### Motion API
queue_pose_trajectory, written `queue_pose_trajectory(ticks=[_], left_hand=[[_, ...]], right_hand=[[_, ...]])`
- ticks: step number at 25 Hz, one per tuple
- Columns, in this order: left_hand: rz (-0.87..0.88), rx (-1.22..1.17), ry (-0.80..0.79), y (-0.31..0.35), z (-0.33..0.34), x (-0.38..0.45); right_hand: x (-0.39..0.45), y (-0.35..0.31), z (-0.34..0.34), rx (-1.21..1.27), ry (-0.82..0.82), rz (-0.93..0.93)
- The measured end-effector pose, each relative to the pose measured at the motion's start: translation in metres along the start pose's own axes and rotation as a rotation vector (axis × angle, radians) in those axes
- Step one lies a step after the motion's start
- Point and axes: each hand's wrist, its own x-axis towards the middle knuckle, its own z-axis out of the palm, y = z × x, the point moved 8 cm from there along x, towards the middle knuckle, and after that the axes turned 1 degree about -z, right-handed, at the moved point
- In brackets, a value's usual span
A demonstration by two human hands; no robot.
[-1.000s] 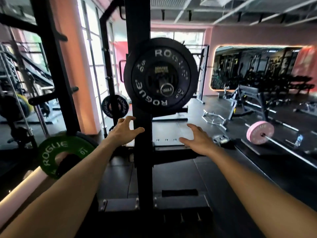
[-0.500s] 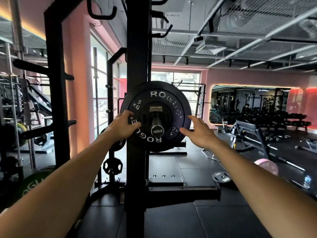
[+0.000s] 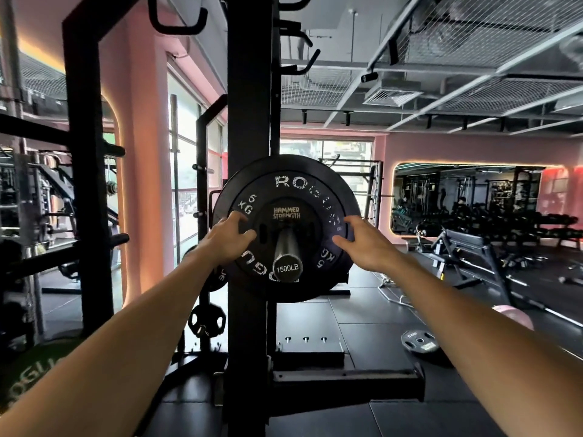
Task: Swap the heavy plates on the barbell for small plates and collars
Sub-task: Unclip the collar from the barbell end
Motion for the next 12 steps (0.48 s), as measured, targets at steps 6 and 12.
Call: queue_pose_trajectory(ticks=[6,12], left_hand=[[0.0,-0.036,-0.038,-0.031,0.058,0.071],[0.052,-0.085,-0.075,-0.048,0.107,0.113]], right_hand=[[0.074,0.009,0.057,-0.013,-0.034,0.001],[0.125,0.009,0.112,0.022,-0.1,-0.033]])
